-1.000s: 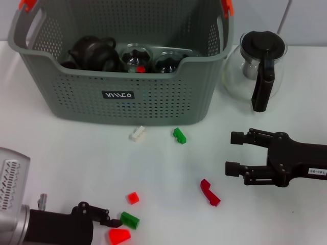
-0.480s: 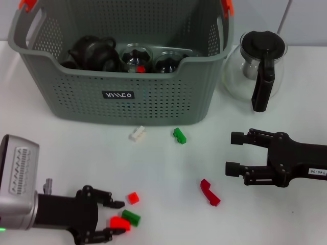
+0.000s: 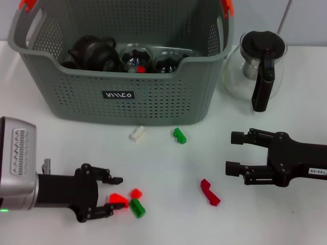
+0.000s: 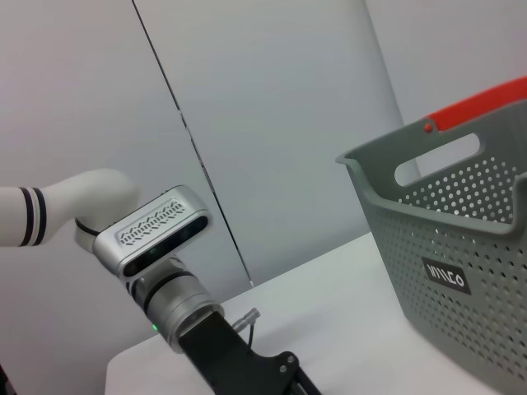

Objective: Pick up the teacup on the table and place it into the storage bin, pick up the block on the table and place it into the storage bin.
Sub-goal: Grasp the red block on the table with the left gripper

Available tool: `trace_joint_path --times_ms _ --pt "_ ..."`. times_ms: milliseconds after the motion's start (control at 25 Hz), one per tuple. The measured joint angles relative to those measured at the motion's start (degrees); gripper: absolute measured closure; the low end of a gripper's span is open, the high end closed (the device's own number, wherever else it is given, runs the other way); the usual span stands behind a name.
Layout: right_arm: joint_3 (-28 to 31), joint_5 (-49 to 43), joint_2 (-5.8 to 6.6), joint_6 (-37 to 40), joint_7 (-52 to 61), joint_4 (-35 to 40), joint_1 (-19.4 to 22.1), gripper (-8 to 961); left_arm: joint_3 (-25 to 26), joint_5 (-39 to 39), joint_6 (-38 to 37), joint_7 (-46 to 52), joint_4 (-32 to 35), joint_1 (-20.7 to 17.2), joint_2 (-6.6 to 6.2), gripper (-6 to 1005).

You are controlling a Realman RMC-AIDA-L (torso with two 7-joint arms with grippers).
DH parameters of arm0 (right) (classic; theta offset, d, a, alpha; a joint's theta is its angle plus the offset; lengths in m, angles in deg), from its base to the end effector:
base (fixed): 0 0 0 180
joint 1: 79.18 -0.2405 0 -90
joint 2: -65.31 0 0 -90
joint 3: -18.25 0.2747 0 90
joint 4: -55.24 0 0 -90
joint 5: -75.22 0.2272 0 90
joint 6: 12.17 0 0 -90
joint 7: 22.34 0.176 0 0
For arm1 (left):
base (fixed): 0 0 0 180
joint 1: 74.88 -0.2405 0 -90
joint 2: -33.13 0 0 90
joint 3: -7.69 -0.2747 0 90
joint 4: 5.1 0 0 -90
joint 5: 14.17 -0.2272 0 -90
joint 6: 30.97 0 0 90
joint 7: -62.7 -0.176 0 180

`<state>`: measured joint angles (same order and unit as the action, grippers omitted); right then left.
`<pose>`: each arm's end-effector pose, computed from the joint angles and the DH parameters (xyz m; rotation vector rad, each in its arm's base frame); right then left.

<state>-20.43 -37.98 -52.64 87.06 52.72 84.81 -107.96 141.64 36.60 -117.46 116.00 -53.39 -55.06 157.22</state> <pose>0.2726 0.3195 -0.0467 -2.8332 0.6714 0.9251 -0.3310 0.2991 -0.0702 -2.8940 -0.0239 -0.1830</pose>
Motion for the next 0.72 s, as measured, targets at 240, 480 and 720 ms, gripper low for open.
trace_joint_path --times_ms 240,480,720 --pt "0.27 0.00 0.00 -0.01 -0.02 0.09 -0.14 12 0.01 0.03 1.67 0.36 0.45 1.16 0.02 508" --pt "0.73 0.00 0.00 -0.05 -0.05 0.12 -0.24 12 1.93 0.03 1.54 0.64 1.30 1.84 0.09 508" --pt "1.18 -0.01 0.00 0.09 -0.08 0.24 -0.29 13 5.89 0.03 -1.19 3.35 1.01 1.55 0.15 509"
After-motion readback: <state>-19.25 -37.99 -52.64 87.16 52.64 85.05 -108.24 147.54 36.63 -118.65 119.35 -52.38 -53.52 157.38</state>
